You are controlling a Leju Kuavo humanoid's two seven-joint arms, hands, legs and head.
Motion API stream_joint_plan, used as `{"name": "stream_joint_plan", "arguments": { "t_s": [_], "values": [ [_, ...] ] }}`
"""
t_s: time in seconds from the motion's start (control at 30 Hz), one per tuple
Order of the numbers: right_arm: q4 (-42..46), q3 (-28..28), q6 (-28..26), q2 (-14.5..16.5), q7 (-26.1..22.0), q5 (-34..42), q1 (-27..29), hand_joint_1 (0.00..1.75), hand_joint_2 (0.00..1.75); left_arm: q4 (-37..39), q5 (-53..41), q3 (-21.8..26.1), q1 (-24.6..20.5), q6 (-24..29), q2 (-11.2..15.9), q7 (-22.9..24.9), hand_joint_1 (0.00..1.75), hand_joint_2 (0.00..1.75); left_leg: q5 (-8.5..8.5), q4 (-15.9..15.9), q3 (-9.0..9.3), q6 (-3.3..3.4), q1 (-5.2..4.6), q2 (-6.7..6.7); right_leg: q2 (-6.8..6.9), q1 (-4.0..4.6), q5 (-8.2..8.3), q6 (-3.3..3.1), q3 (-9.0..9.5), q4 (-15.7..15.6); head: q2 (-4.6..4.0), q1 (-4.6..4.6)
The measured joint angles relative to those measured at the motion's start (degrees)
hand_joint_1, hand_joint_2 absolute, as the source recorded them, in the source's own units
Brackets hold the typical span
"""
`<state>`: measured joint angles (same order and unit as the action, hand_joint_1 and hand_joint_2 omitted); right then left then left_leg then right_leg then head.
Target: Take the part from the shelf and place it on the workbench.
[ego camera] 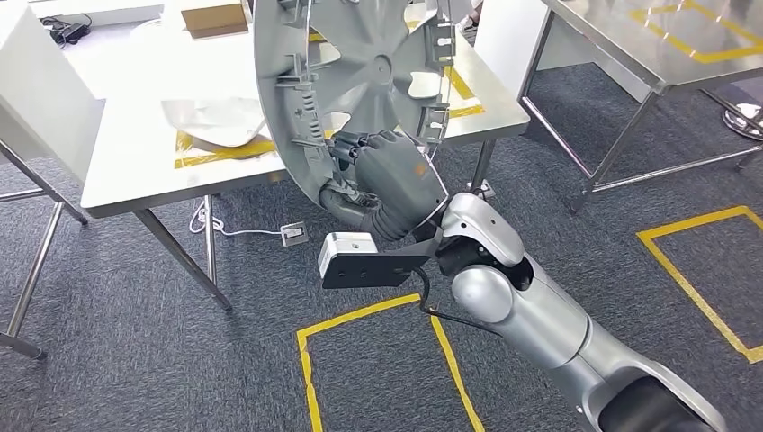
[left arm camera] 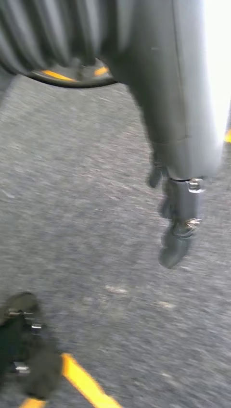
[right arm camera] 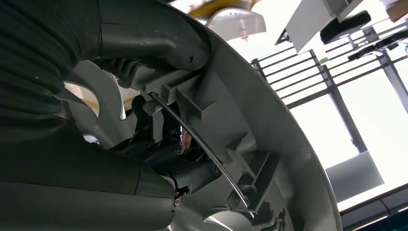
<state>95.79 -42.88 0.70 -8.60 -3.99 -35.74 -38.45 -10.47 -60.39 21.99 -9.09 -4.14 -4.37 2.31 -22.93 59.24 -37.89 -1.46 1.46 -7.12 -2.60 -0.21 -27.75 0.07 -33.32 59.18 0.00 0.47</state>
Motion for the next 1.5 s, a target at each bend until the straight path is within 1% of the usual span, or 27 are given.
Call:
{"name": "stream_joint_plan", "arguments": {
  "t_s": [0.03,0.07,0.1,0.13,0.17,0.2,0.23,0.27,0.3,0.33,0.37,0.4,0.43,0.47,0.5,0.53,0.57,0.73,0.87,0.93,1.3,1.47,1.5],
  "values": [
    [0.07,0.0,0.0,0.03,0.04,-0.11,0.13,1.75,1.75,0.02,-0.07,0.01,0.12,-0.02,0.02,0.04,0.0,1.75,0.07,-0.02,-0.18,-0.32,0.05,0.35,0.56,-0.03,0.27,-0.38,0.1,-0.24,0.0,-0.01],
    [0.12,0.03,-0.01,0.07,0.07,-0.18,0.22,1.75,1.75,0.04,-0.11,0.01,0.18,-0.03,0.02,0.08,0.0,1.75,-0.47,0.63,-0.63,-0.56,-0.05,1.56,1.09,-0.1,0.57,-0.85,0.21,-0.51,0.0,-0.14],
    [0.19,0.09,-0.04,0.11,0.07,-0.21,0.29,1.75,1.75,0.05,-0.13,0.02,0.16,-0.04,0.03,0.11,0.0,1.75,-1.63,2.4,-1.49,-0.73,-0.17,3.18,1.63,-0.2,0.83,-1.24,0.31,-0.77,0.0,-0.27],
    [0.24,0.17,-0.08,0.15,0.07,-0.25,0.38,1.75,1.75,0.05,-0.15,0.02,0.11,-0.05,0.02,0.1,0.0,1.75,-3.39,5.37,-2.8,-0.81,-0.25,5.02,2.13,-0.17,0.97,-1.49,0.32,-0.86,0.0,-0.39],
    [0.28,0.25,-0.11,0.16,0.06,-0.27,0.49,1.75,1.75,0.05,-0.17,0.02,0.05,-0.05,-0.01,0.1,0.0,1.75,-5.43,9.26,-4.43,-0.96,-0.33,6.18,2.56,-0.11,1.01,-1.65,0.26,-0.85,0.0,-0.53],
    [0.3,0.3,-0.13,0.16,0.05,-0.28,0.65,1.75,1.75,0.05,-0.18,0.02,0.03,-0.05,-0.01,0.1,0.0,1.75,-6.97,12.99,-5.91,-1.1,-0.31,6.6,3.0,-0.06,1.0,-1.67,0.22,-0.83,0.0,-0.52],
    [0.31,0.31,-0.13,0.16,0.05,-0.28,0.82,1.75,1.75,0.06,-0.18,0.02,0.06,-0.05,-0.01,0.1,0.0,1.75,-7.7,15.4,-6.75,-1.21,-0.3,6.73,3.39,-0.04,1.0,-1.68,0.2,-0.8,0.0,-0.52],
    [0.31,0.31,-0.13,0.16,0.06,-0.28,0.98,1.75,1.75,0.07,-0.18,0.02,0.09,-0.05,0.0,0.1,0.0,1.75,-7.4,15.71,-6.52,-1.26,-0.3,6.78,3.71,-0.04,0.99,-1.68,0.18,-0.76,0.0,-0.53],
    [0.32,0.31,-0.13,0.17,0.07,-0.27,1.11,1.75,1.75,0.06,-0.19,0.02,0.1,-0.05,0.03,0.1,0.0,1.75,-6.17,13.62,-5.11,-1.25,-0.3,6.83,3.97,-0.05,0.96,-1.63,0.18,-0.69,0.0,-0.53],
    [0.34,0.31,-0.13,0.17,0.07,-0.26,1.19,1.75,1.75,0.05,-0.19,0.02,0.09,-0.05,0.05,0.1,0.0,1.75,-4.51,9.81,-2.82,-1.17,-0.3,7.01,4.16,-0.06,0.89,-1.53,0.17,-0.55,0.0,-0.53],
    [0.37,0.32,-0.14,0.17,0.07,-0.25,1.22,1.75,1.75,0.05,-0.2,0.02,0.03,-0.05,0.08,0.1,0.0,1.75,-3.46,5.9,-0.47,-0.96,-0.39,7.32,4.31,0.05,0.77,-1.32,0.08,-0.33,0.0,-0.53],
    [0.42,0.36,-0.14,0.18,0.05,-0.26,1.23,1.75,1.75,0.04,-0.2,0.02,-0.03,-0.05,0.09,0.1,0.0,1.75,-2.75,2.87,1.23,-0.61,-0.43,7.51,4.41,0.18,0.65,-1.1,-0.06,-0.09,0.0,-0.5],
    [0.5,0.4,-0.15,0.18,0.04,-0.27,1.23,1.75,1.75,0.04,-0.2,0.02,-0.05,-0.05,0.05,0.1,0.0,1.75,-2.51,1.11,2.16,-0.32,-0.45,7.66,4.46,0.4,0.57,-1.11,-0.23,0.13,0.0,-0.48],
    [0.56,0.46,-0.15,0.18,0.03,-0.27,1.24,1.75,1.75,0.04,-0.2,0.02,-0.05,-0.05,0.02,0.1,0.0,1.75,-2.65,0.62,2.35,-0.06,-0.48,7.67,4.47,0.62,0.56,-1.26,-0.38,0.25,0.0,-0.45],
    [0.62,0.52,-0.15,0.19,0.03,-0.27,1.25,1.75,1.75,0.05,-0.2,0.02,-0.02,-0.05,-0.02,0.1,0.0,1.75,-2.44,0.54,2.24,0.11,-0.44,7.52,4.45,0.72,0.64,-1.47,-0.43,0.24,0.0,-0.42],
    [0.66,0.58,-0.15,0.19,0.04,-0.27,1.25,1.75,1.75,0.06,-0.2,0.02,0.01,-0.05,-0.04,0.1,0.0,1.75,-2.37,0.52,2.18,0.17,-0.45,7.45,4.45,0.79,0.74,-1.68,-0.41,0.13,0.0,-0.43],
    [0.66,0.63,-0.15,0.19,0.05,-0.26,1.25,1.75,1.75,0.07,-0.2,0.02,0.02,-0.05,-0.02,0.1,0.0,1.75,-2.36,0.53,2.14,0.31,-0.5,7.4,4.45,0.77,0.85,-1.62,-0.36,-0.04,0.0,-0.43],
    [0.68,0.72,-0.15,0.19,0.03,-0.26,1.25,1.75,1.75,0.07,-0.2,0.02,-0.01,-0.05,0.0,0.1,0.0,1.75,-2.25,0.54,1.9,0.92,-0.61,7.39,4.48,0.7,1.26,-0.78,-0.3,-0.63,0.0,-0.45],
    [0.68,0.74,-0.15,0.19,0.04,-0.26,1.25,1.75,1.75,0.07,-0.2,0.02,0.0,-0.05,0.0,0.1,0.0,1.75,-2.14,0.56,1.75,1.11,-0.7,7.4,4.48,0.6,1.44,-0.04,-0.42,-0.73,0.0,-0.45],
    [0.68,0.75,-0.15,0.19,0.04,-0.25,1.25,1.75,1.75,0.07,-0.2,0.02,0.0,-0.05,0.01,0.1,0.0,1.75,-2.09,0.56,1.74,1.13,-0.71,7.4,4.48,0.59,1.48,0.1,-0.45,-0.73,0.0,-0.45],
    [0.99,1.7,-0.04,0.19,-0.81,-0.61,2.88,1.75,1.75,0.07,-0.61,0.03,-0.02,-0.05,-0.01,0.42,0.0,1.75,-1.98,0.54,1.71,0.98,-0.64,7.42,4.47,0.68,1.49,0.1,-0.6,-0.56,0.0,-0.47],
    [0.91,2.16,0.49,0.16,-1.5,0.69,2.13,1.75,1.75,0.07,-0.77,0.04,-0.03,-0.05,0.06,0.74,0.0,1.75,-2.16,0.66,1.47,1.43,-1.0,7.36,4.69,0.3,1.56,0.57,-0.6,-0.72,0.0,-0.48],
    [0.89,2.26,0.52,0.17,-1.63,1.11,1.8,1.75,1.75,0.06,-0.8,0.04,-0.04,-0.05,0.07,0.75,0.0,1.75,-2.06,0.39,1.6,1.62,-0.83,7.32,4.77,0.33,1.47,0.73,-0.6,-0.72,0.0,-0.47]
  ]
}}
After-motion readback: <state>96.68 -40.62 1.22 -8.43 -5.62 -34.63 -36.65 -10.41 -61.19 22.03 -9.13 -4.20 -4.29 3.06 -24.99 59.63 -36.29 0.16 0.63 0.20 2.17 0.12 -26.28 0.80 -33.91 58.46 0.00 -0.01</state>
